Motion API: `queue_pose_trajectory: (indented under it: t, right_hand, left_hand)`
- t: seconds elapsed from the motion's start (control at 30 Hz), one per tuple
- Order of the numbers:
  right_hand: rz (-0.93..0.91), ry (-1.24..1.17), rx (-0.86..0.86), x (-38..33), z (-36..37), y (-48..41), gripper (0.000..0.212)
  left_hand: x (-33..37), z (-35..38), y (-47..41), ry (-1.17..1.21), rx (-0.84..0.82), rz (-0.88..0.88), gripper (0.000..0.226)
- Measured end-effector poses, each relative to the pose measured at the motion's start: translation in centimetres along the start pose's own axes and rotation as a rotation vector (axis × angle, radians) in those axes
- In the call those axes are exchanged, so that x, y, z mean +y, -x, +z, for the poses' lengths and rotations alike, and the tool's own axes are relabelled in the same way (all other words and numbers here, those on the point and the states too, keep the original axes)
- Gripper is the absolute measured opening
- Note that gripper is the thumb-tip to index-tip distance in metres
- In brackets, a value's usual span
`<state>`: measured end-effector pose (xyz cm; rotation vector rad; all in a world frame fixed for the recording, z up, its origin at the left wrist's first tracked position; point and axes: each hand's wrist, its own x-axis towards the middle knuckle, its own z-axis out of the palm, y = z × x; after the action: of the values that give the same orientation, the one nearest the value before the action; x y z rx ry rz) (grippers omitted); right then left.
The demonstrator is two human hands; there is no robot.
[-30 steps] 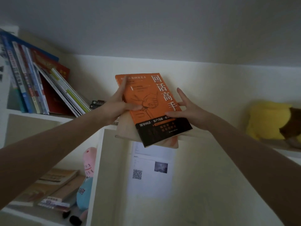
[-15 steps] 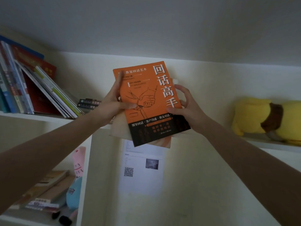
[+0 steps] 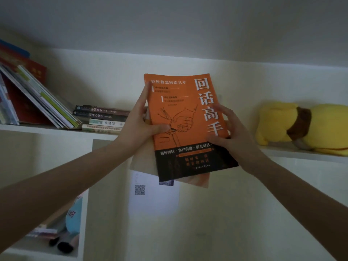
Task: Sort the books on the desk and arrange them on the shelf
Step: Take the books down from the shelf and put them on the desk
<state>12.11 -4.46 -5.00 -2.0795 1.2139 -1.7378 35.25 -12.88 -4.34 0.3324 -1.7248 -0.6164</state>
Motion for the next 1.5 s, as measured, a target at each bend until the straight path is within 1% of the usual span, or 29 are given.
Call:
queue_pose_trajectory:
  t: [0.17, 0.33, 0.53, 0.77, 1.0, 1.13, 1.33, 1.43, 1.5]
  right_hand:
    - [0.119, -0.057, 0.050, 1.8, -2.1, 7.8, 0.069]
    - [0.237, -0.084, 0.057, 5.4, -2.6, 14.6, 0.068]
    - [0.379, -0.082, 0.081, 9.5, -2.8, 19.3, 0.073]
    - [0.552, -0.078, 0.050, 14.7, -2.5, 23.8, 0.076]
    - [0.804, -0.087, 0.000, 22.3, -0.4, 30.8, 0.081]
    - [0.913, -0.103, -0.036, 27.0, 1.2, 35.1, 0.078]
    - [1.056, -0.150, -0.073, 32.5, 3.6, 40.4, 0.090]
    - [1.116, -0.152, -0.100, 33.9, 4.5, 42.3, 0.108]
    - [1.142, -0.159, -0.112, 35.0, 5.0, 43.3, 0.101]
  left_hand:
    - [0.1, 4.1, 4.3, -0.013, -0.135, -0.023, 0.114]
    - [-2.4, 7.9, 9.5, 0.034, -0.223, -0.155, 0.113]
    - [-6.6, 11.3, 13.7, 0.035, -0.290, -0.258, 0.115]
    - [-12.6, 14.7, 17.9, 0.078, -0.317, -0.461, 0.116]
    - [-21.2, 17.7, 25.4, -0.010, -0.456, -0.722, 0.121]
    - [-25.0, 19.3, 29.7, -0.015, -0.541, -0.872, 0.118]
    - [-29.7, 20.8, 34.7, -0.025, -0.693, -1.002, 0.122]
    - [-31.7, 21.3, 37.0, -0.016, -0.751, -1.060, 0.124]
    - [-32.7, 21.7, 38.4, -0.015, -0.802, -1.070, 0.123]
